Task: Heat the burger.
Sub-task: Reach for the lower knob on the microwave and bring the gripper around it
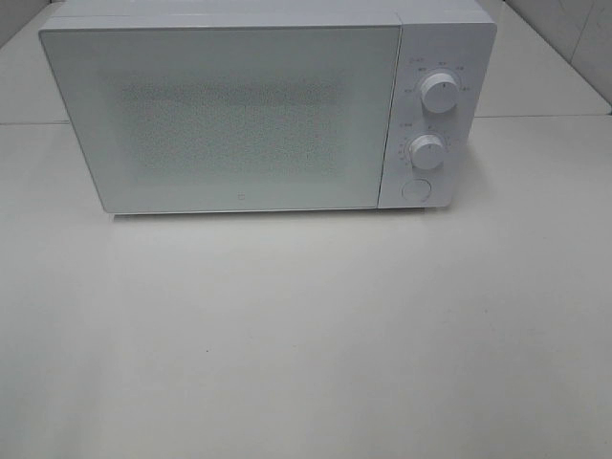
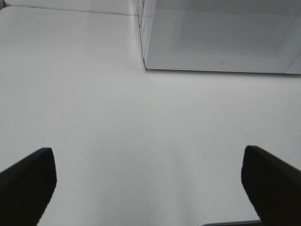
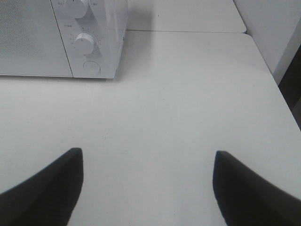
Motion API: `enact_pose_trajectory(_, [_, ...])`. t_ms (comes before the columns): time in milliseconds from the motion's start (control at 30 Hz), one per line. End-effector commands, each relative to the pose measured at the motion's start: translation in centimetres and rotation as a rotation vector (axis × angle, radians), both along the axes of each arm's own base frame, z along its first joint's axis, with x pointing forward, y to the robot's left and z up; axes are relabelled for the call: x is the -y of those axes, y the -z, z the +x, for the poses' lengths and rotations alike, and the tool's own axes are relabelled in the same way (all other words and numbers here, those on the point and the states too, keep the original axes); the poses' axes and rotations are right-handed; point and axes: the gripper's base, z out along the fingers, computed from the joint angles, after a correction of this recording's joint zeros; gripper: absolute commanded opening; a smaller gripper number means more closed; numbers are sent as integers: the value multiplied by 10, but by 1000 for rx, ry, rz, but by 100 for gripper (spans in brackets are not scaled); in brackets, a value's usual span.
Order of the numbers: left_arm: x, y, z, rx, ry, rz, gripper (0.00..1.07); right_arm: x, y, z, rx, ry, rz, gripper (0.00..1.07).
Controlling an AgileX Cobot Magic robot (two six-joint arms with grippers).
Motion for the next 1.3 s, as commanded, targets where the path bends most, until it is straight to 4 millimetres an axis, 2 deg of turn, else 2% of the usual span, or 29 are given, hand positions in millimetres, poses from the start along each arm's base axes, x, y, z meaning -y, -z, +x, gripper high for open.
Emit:
enact_pose_trajectory(33, [1,1,-7,45,-2,-17,100,1,-1,-4,44,-1,2,75])
enact_pose_trajectory(433, [1,1,-6,43,-1,-15,100,1,-4,-5,64,0,6,75])
enact_pose_trajectory(500, [1,1,-6,43,-1,-15,100,0,-18,-5,179,-6,41,75])
enact_pose_trajectory(633, [1,1,-6,43,-1,-15,100,-2,-31,-1,316,-20,46,76])
enact_pose_trajectory(767, [1,1,-5,37,-1,-15,100,-3,-32,13,334,-21,7,79])
enact_pose_trajectory(1067, [1,1,-5,37,-1,-15,100,-11,-38,58,346,-60,-57,75])
enact_pose_trajectory(1300, [1,1,-5,37,-1,-15,100,-17,-46,81,403,-97,-108,76])
